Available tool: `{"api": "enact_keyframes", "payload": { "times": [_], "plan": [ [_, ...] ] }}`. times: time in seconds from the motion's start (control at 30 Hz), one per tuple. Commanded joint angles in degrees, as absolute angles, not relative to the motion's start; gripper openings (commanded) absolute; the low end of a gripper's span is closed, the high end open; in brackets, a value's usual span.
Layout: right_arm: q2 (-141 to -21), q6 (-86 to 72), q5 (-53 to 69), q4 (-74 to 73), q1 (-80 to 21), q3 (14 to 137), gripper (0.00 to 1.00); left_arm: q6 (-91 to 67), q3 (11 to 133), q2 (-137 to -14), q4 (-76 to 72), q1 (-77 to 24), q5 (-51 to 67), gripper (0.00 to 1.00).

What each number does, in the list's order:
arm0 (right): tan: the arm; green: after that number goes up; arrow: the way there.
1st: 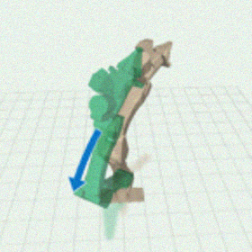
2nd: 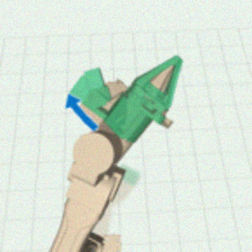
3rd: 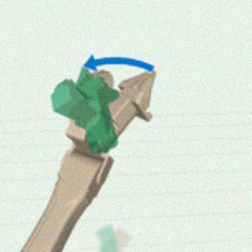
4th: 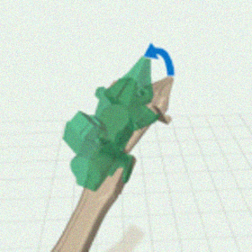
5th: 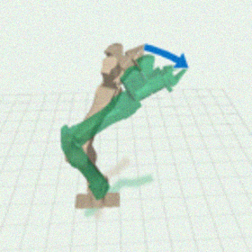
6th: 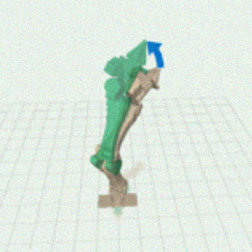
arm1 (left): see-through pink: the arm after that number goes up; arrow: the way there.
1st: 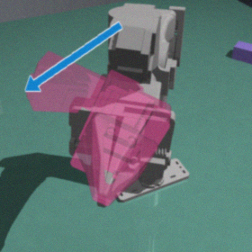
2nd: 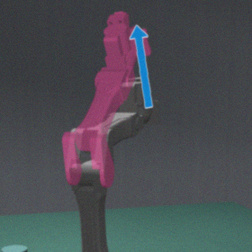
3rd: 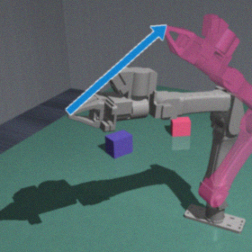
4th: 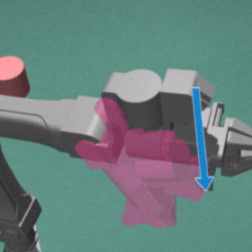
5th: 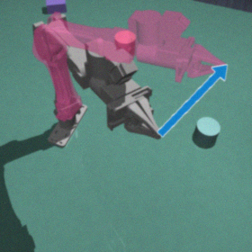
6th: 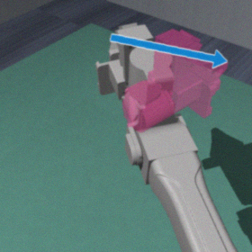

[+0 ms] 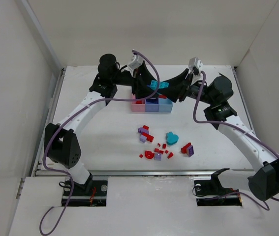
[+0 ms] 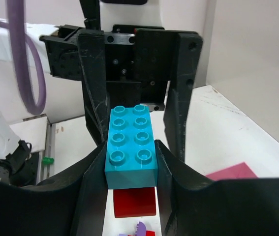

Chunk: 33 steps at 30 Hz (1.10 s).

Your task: Sort the legos into containers by color

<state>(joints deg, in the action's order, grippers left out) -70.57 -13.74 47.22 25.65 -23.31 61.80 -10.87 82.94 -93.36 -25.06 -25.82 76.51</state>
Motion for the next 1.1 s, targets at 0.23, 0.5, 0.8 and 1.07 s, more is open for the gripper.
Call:
{"api": "enact_keyframes", "payload": {
  "times": [0.23,0.5,0.8,1.07],
  "plan": [
    [-69.1,-14.1,47.0,28.3,-24.3,62.6,0.0,-12.4,84.6,-92.3,-27.7,-26.0,78.4,0.05],
    [-69.1,-14.1,43.3,28.3,-24.3,62.1,0.0,-15.8,80.0,-91.7,-27.7,-24.8,75.8,0.0],
    [-69.8,-14.6,36.9,25.8,-22.1,64.2,0.0,6.4,79.5,-91.1,1.4,-24.1,64.0,0.0],
    [-75.2,-16.2,4.7,5.7,-22.1,68.5,0.0,10.0,79.5,-91.1,8.6,-23.6,50.7,0.0]
  ]
}}
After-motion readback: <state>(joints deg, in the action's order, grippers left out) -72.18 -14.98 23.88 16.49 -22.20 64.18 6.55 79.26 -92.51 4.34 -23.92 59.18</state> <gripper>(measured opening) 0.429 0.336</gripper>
